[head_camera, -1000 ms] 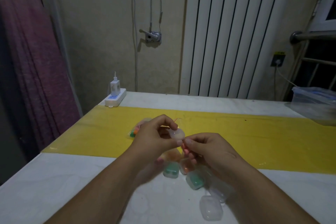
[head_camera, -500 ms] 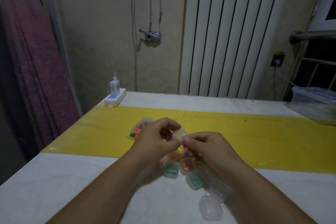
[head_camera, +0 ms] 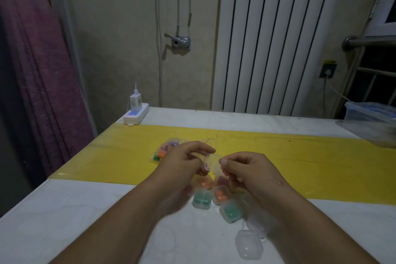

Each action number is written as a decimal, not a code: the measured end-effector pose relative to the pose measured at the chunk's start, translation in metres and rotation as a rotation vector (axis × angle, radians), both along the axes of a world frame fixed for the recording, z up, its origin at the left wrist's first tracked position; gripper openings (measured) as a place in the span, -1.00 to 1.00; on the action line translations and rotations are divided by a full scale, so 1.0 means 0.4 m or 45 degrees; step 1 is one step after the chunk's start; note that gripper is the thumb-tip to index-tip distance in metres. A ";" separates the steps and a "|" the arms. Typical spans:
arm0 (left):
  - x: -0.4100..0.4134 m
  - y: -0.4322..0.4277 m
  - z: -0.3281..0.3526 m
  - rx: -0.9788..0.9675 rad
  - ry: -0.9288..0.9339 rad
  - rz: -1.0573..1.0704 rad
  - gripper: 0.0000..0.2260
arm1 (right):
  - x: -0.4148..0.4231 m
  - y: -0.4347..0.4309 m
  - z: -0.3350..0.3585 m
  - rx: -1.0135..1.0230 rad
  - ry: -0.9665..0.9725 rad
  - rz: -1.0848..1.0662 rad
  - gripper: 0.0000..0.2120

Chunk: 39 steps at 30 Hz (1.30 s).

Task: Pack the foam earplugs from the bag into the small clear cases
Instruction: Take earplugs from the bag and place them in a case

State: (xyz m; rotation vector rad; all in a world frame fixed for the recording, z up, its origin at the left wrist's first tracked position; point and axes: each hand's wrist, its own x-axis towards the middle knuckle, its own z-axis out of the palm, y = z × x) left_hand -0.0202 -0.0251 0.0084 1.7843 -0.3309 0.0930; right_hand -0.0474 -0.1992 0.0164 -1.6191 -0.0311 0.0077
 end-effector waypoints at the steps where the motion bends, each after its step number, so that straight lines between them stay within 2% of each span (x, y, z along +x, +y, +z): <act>1: -0.002 0.001 -0.001 0.049 0.008 -0.004 -0.67 | 0.000 0.000 0.000 0.025 0.006 -0.008 -0.91; 4: 0.001 0.004 -0.004 0.212 -0.136 0.033 -0.65 | 0.005 -0.012 0.003 -0.031 -0.060 -0.084 -0.95; 6: 0.008 0.004 -0.005 0.209 -0.201 0.086 -0.64 | 0.007 -0.023 0.010 -0.110 -0.183 -0.159 -0.96; 10: 0.009 -0.003 -0.004 0.257 -0.253 0.137 -0.65 | 0.004 -0.010 0.018 0.096 -0.270 -0.173 -0.97; 13: 0.005 -0.008 -0.004 0.309 -0.279 0.144 -0.66 | -0.001 0.009 0.009 -0.024 -0.318 -0.180 -0.95; 19: 0.006 -0.010 -0.004 0.273 -0.222 0.126 -0.65 | -0.015 0.031 0.012 -0.266 -0.426 -0.259 -0.93; 30: 0.007 -0.009 -0.007 0.212 -0.156 0.091 -0.66 | -0.012 0.029 -0.001 -0.511 -0.453 -0.289 -0.92; 35: 0.007 -0.011 -0.006 0.162 -0.150 0.092 -0.67 | -0.015 0.037 -0.002 -0.532 -0.461 -0.268 -0.93; 39: 0.005 -0.010 -0.005 0.136 -0.153 0.094 -0.67 | -0.008 0.036 -0.008 -0.455 -0.472 -0.254 -0.95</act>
